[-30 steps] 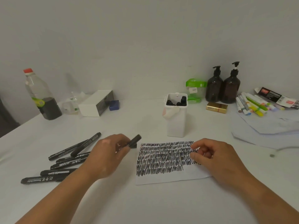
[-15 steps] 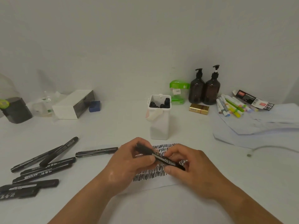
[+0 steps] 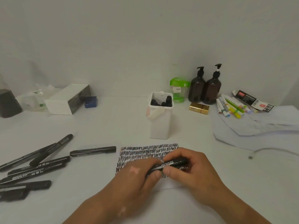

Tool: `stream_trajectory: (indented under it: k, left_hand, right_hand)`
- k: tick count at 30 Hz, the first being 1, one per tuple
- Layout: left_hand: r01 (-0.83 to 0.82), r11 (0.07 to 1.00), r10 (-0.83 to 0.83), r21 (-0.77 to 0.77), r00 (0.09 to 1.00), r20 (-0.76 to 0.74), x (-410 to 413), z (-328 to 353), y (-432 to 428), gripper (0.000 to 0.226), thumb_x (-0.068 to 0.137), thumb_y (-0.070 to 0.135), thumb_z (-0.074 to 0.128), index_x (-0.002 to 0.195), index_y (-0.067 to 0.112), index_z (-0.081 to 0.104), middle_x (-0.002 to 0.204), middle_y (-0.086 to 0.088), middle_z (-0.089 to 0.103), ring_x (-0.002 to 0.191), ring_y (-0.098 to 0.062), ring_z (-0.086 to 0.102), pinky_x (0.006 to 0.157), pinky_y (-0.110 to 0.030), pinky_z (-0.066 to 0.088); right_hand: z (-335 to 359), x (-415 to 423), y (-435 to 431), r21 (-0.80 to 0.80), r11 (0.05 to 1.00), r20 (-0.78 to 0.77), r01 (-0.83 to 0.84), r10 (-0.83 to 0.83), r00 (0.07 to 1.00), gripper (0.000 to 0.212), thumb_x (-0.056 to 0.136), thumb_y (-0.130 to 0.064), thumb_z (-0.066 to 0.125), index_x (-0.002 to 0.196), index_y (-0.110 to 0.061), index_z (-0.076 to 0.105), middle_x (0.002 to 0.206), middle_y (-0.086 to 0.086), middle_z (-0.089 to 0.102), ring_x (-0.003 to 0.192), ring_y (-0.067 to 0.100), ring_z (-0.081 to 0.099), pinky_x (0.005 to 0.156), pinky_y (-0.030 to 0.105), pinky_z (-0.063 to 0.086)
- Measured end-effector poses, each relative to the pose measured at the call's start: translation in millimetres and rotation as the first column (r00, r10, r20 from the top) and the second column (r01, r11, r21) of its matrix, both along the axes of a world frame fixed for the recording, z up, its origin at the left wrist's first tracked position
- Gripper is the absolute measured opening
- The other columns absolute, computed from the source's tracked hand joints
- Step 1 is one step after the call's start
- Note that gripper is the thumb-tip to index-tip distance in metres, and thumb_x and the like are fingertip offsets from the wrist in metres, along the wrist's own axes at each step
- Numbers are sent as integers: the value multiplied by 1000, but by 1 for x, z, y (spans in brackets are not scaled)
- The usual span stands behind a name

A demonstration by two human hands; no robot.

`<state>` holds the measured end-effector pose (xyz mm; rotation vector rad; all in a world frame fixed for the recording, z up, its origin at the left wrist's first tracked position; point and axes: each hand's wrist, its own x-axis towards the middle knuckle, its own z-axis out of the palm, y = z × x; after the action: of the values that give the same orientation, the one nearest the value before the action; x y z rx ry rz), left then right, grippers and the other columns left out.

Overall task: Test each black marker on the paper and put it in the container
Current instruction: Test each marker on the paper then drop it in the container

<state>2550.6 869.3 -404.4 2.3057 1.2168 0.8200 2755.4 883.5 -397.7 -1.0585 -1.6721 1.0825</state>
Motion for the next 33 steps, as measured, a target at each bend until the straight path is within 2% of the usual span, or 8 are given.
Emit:
stream_trajectory:
  k: [3,6,8,12,15,18,22,33]
  left_hand:
    - [-27,999,27,16,1000,10,3,0,-1,40,101,55,35,107,27,62,85,19,62,80,-2,58,68,-20,45]
    - [-9,1000,9,4,1000,5,6,1,-2,52,98,62,28,126,31,59,97,15,69,86,-5,63,77,-28,49]
    - [20,1000,-20,10,1000,17,7,1,-3,44,100,59,29,135,44,50,98,15,69,86,-5,63,78,-26,49]
    - [-2,999,1,33,1000,30,6,3,-5,28,101,55,34,100,35,53,85,14,66,76,-7,63,67,-30,49]
    - [10,998,-13,68,999,31,9,7,-7,20,102,50,35,109,35,47,75,28,60,69,7,59,62,-10,38]
    - [-18,998,17,53,1000,18,8,5,-7,27,101,54,35,99,33,51,69,20,57,60,-3,53,57,-16,35]
    - [-34,999,34,37,999,23,7,3,-7,30,99,55,37,92,32,54,65,16,53,57,-8,49,54,-15,33]
    - [30,1000,-30,7,998,52,5,13,-7,22,99,50,43,88,34,54,72,35,59,63,7,56,61,-6,35]
  right_hand:
    - [1,-7,-3,-59,998,-77,-19,15,997,26,65,-41,80,88,-31,76,73,-7,75,63,4,66,60,13,47]
    - [1,-14,-5,-117,992,-141,-53,36,989,24,66,-35,82,87,-26,74,65,-4,67,52,7,55,52,17,43]
    - [2,-15,-6,-152,987,-168,-60,34,985,21,69,-32,81,86,-24,73,66,4,68,50,13,52,48,21,41]
    - [4,-16,-7,-193,975,-215,-110,68,974,19,73,-38,78,84,-23,72,66,5,68,53,15,53,45,24,39]
    - [3,-15,-7,-173,979,-216,-107,68,974,21,72,-38,78,83,-23,72,63,4,67,51,15,54,44,25,41]
    - [2,-14,-7,-169,978,-230,-123,82,970,19,74,-37,78,83,-22,72,64,4,67,52,13,53,45,23,40]
    - [2,-12,-6,-162,976,-242,-148,106,964,20,77,-36,78,83,-18,71,66,8,65,54,15,53,46,24,40]
    - [4,-12,-7,-122,978,-241,-167,134,961,16,76,-37,78,83,-23,72,65,5,66,54,15,56,48,25,45]
